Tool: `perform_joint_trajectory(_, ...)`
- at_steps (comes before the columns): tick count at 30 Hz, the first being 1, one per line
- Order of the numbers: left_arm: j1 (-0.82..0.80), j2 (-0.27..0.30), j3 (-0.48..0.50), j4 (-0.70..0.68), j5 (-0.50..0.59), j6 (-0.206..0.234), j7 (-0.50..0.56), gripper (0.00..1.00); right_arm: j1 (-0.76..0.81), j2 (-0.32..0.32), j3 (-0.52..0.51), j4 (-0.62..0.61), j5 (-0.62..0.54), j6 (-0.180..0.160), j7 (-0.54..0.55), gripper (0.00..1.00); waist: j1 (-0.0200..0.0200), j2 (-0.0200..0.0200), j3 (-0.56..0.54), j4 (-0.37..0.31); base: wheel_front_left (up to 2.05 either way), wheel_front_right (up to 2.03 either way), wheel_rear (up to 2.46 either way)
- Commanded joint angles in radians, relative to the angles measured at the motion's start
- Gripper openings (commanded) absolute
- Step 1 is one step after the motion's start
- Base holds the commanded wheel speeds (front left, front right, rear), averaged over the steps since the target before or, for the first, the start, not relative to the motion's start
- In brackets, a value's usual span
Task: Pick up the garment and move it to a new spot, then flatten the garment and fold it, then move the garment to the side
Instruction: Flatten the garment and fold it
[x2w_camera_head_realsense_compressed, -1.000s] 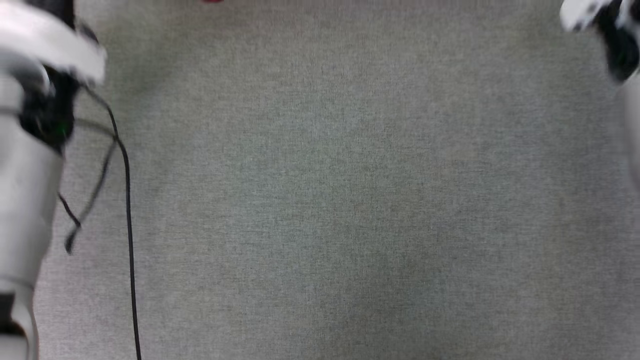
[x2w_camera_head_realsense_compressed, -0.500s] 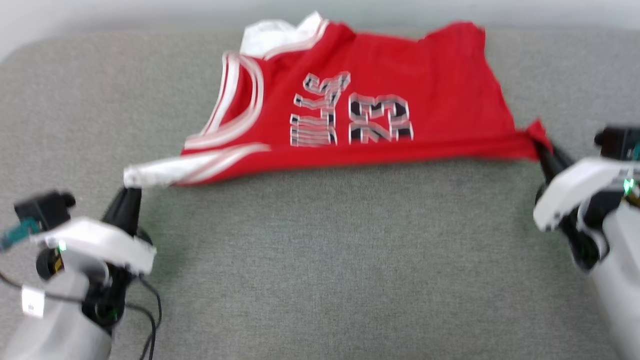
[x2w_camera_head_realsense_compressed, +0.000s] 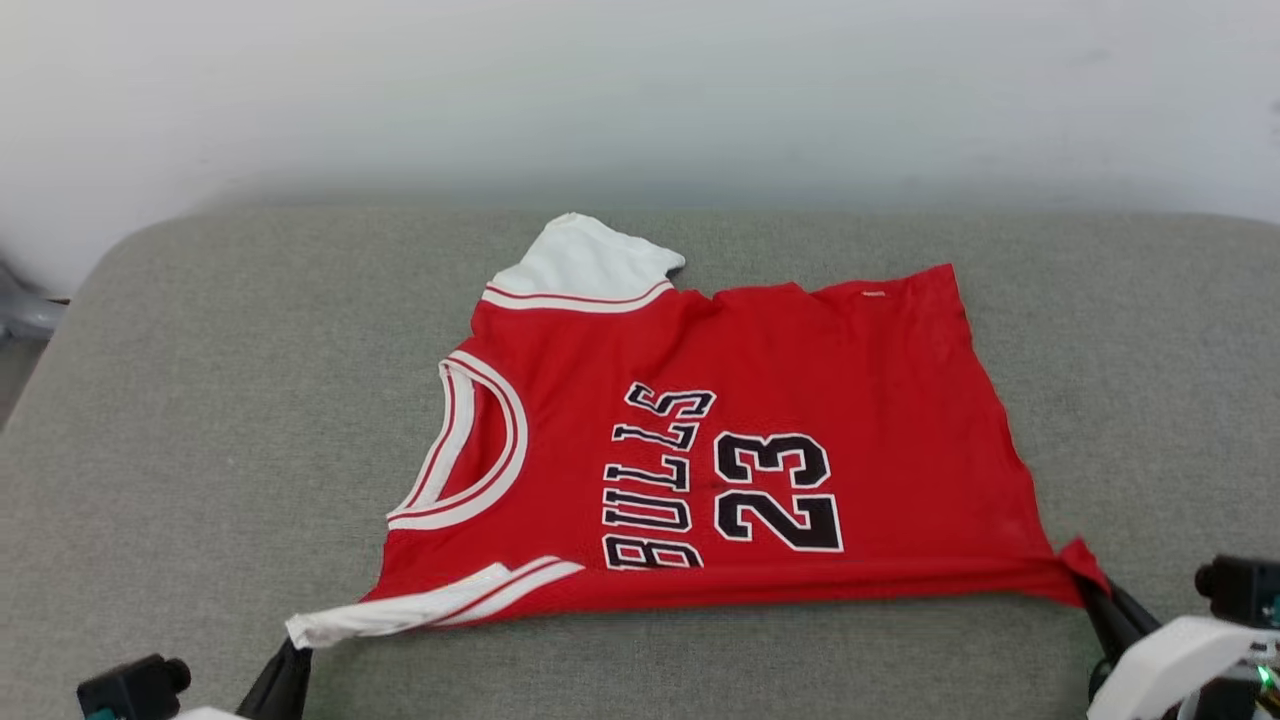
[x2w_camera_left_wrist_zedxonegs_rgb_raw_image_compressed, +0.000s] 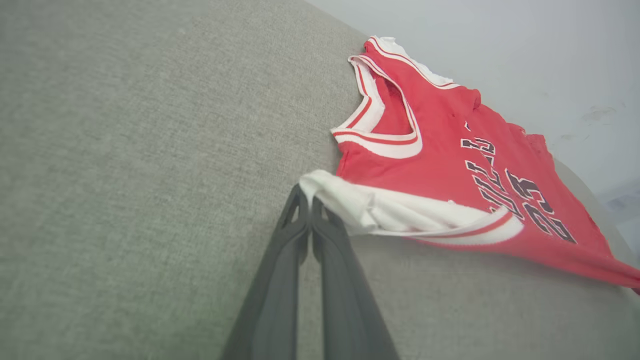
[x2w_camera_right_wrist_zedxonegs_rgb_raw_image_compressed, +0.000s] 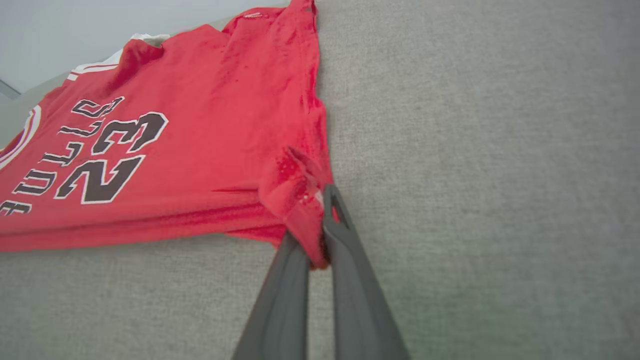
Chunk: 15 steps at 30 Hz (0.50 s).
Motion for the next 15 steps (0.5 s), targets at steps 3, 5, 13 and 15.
perform_joint_trajectory(3,0.076,0.035,0.021,-0.038,-0.015,0.048,0.010,0.00,0.128,0.000,-0.085,-0.088,-0.030,-0.016,0.045,0.00,0.0004,-0.0001,-0.047,0.025,0.00,0.00,0.00)
perform_joint_trajectory(5,0.113,0.041,0.022,-0.074,-0.020,0.064,0.019,0.00,0.201,0.028,-0.126,-0.156,-0.043,-0.016,0.086,0.00,0.0004,-0.0001,-0.061,0.032,0.00,0.00,0.00)
perform_joint_trajectory(13,0.148,0.063,0.013,-0.183,-0.021,0.099,0.062,0.00,0.351,0.134,-0.244,-0.400,-0.135,-0.015,0.228,0.00,0.0004,-0.0001,-0.080,0.031,0.00,0.00,0.00)
perform_joint_trajectory(15,0.122,0.061,0.008,-0.195,-0.022,0.092,0.072,0.00,0.343,0.149,-0.249,-0.437,-0.158,-0.014,0.260,0.00,0.0004,-0.0001,-0.078,0.026,0.00,0.00,0.00)
